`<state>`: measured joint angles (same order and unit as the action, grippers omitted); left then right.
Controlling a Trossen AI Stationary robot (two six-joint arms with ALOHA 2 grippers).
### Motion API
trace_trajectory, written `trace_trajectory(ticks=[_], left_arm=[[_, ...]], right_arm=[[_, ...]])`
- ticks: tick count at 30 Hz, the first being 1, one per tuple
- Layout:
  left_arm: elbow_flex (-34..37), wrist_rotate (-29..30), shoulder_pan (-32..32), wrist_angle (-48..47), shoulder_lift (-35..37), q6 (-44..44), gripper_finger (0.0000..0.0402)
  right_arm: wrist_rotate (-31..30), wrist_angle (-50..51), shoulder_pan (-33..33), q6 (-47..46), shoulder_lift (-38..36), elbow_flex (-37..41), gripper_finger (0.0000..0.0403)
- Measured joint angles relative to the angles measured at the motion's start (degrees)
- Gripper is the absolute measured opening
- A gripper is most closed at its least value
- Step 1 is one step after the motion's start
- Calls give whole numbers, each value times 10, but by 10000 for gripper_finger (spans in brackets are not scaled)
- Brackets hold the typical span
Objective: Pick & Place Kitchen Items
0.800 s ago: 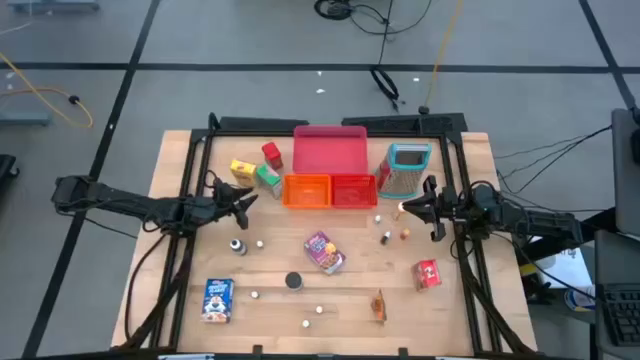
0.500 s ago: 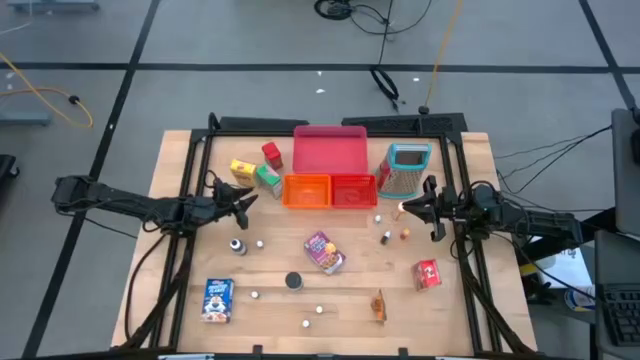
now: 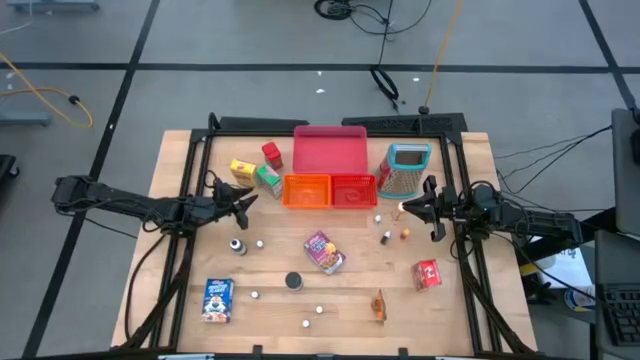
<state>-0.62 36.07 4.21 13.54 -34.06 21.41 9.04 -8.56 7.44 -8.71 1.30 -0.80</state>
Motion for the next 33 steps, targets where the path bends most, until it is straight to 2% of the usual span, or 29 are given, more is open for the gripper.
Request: trace_trajectory(ticks=[33], left_arm=[[0,0,0,0,0,0,141]], right_arm=[[-1,-4,0,0,0,0,36]])
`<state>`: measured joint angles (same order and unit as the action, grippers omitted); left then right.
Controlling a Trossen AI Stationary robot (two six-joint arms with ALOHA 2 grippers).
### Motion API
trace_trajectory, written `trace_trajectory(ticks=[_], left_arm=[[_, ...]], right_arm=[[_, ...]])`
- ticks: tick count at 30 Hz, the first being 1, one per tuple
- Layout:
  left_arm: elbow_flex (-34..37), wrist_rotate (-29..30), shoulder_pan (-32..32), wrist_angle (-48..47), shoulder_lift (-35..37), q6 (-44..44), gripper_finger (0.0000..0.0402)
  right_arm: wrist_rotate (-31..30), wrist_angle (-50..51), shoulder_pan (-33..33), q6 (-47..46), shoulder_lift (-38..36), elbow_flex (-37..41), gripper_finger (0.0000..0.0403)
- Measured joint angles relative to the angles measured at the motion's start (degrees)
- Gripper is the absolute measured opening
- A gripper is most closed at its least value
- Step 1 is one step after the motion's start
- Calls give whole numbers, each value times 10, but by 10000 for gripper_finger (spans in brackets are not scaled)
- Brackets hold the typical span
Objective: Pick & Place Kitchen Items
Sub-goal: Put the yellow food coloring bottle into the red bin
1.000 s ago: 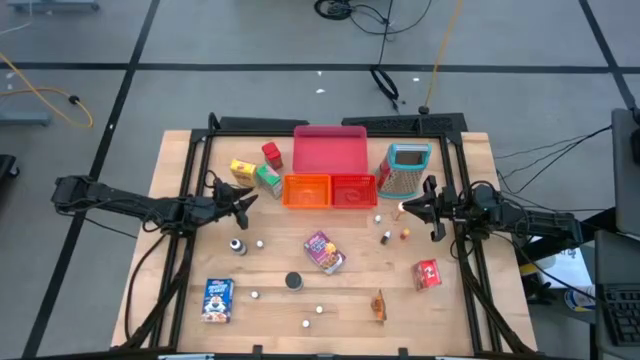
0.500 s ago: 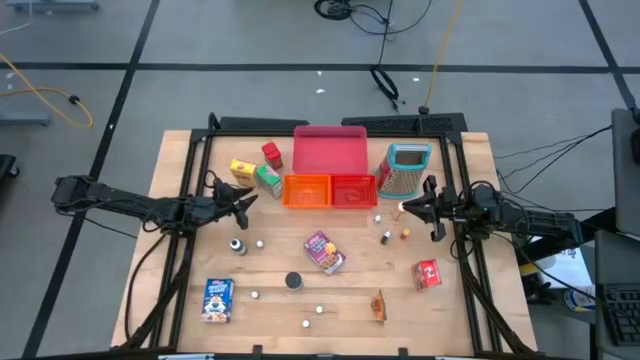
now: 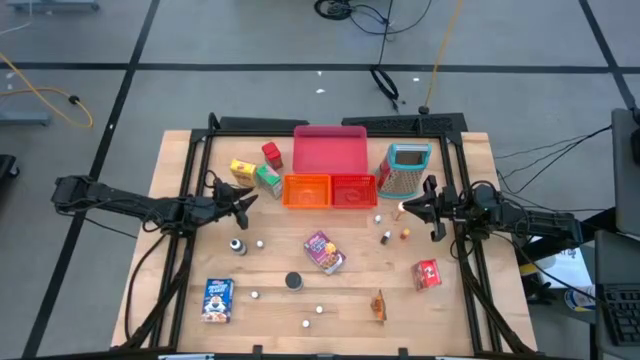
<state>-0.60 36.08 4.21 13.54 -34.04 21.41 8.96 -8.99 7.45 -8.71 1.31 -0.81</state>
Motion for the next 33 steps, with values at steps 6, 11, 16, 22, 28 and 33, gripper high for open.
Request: trace_trajectory(ticks=[6,11,16,22,28,33], left_arm=[[0,0,0,0,0,0,141],[0,0,0,0,0,0,141],[0,0,0,0,0,0,141],[0,0,-1,0,0,-4,141],[0,0,-1,3,0,-5,141],[0,0,-1,3,0,-1,141]], right_arm=[[1,1,0,-47,0,0,36],[1,-2,0,-71,0,0,36],[-1,-21,0,-70,0,0,36],[-22,-5,0,-64,13,-1,42],[-91,14,0,-52,50,-10,87],[-94,52,0,-19,84,-35,131]])
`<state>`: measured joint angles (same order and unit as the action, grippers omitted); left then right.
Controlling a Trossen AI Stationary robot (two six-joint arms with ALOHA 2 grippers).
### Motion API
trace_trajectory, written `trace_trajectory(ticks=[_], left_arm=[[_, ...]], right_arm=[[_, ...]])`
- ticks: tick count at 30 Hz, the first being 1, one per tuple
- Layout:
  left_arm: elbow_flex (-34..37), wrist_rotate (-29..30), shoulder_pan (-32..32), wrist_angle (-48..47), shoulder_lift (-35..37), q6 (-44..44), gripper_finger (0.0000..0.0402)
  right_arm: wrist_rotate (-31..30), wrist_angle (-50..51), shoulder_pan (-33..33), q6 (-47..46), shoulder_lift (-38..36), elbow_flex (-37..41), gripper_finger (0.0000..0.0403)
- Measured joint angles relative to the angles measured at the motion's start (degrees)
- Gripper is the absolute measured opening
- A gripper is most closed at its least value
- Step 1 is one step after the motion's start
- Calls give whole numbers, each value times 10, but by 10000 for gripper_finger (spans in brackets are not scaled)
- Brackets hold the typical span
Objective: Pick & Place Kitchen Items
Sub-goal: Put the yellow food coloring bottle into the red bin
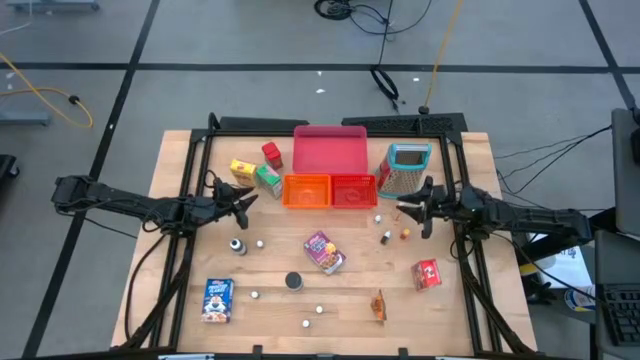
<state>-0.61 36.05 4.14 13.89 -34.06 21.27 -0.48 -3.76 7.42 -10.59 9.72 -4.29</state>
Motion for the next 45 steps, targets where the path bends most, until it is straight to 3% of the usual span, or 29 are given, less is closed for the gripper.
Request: trace_trajectory(ticks=[4,21,40,45], left_arm=[[0,0,0,0,0,9,141],[0,0,0,1,0,14,141],[0,0,0,1,0,15,141],[0,0,0,1,0,15,141]], right_arm=[[-40,10,0,12,27,-6,151],[-57,19,0,28,79,-9,156],[-73,15,0,-2,132,5,123],[-74,17,0,-7,134,5,92]])
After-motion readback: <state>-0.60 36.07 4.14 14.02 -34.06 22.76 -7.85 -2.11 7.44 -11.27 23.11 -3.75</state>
